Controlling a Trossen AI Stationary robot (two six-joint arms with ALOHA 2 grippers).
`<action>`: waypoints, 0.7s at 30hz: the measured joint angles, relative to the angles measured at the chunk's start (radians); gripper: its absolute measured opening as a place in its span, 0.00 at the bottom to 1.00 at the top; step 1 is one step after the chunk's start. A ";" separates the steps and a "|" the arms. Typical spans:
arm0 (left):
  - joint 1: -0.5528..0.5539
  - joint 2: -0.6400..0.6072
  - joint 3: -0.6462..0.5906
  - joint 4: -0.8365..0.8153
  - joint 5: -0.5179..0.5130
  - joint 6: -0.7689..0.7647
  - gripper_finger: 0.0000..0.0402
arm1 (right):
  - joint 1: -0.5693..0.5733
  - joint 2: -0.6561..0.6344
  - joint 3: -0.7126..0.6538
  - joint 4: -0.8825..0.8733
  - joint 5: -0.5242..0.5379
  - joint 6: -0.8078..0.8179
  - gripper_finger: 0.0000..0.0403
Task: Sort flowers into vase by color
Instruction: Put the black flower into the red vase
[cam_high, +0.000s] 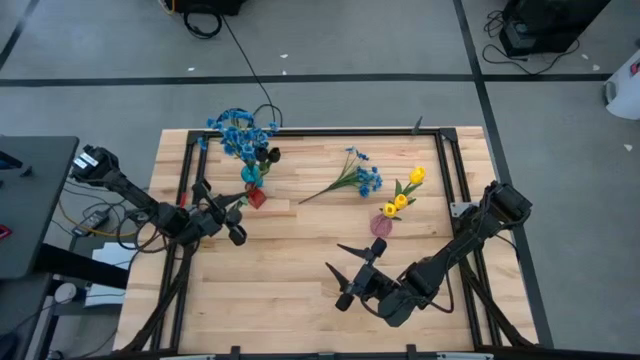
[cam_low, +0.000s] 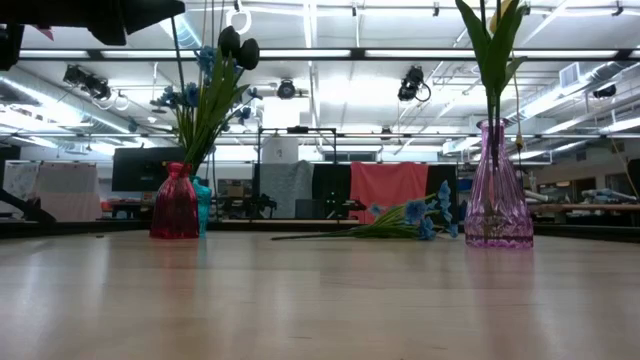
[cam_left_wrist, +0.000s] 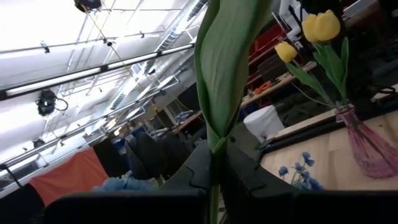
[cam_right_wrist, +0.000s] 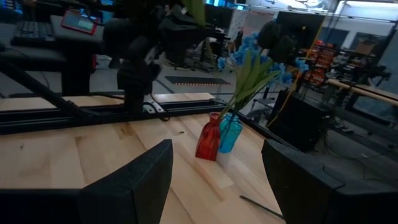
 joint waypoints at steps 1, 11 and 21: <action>0.012 0.000 0.000 -0.002 0.013 -0.002 0.06 | -0.002 0.000 0.000 0.000 -0.010 0.000 0.64; 0.132 0.000 -0.126 0.075 0.097 -0.124 0.06 | -0.006 0.000 0.000 -0.017 -0.031 0.025 0.64; 0.165 0.002 -0.167 0.129 0.081 -0.245 0.06 | -0.006 0.000 0.000 -0.017 -0.031 0.024 0.64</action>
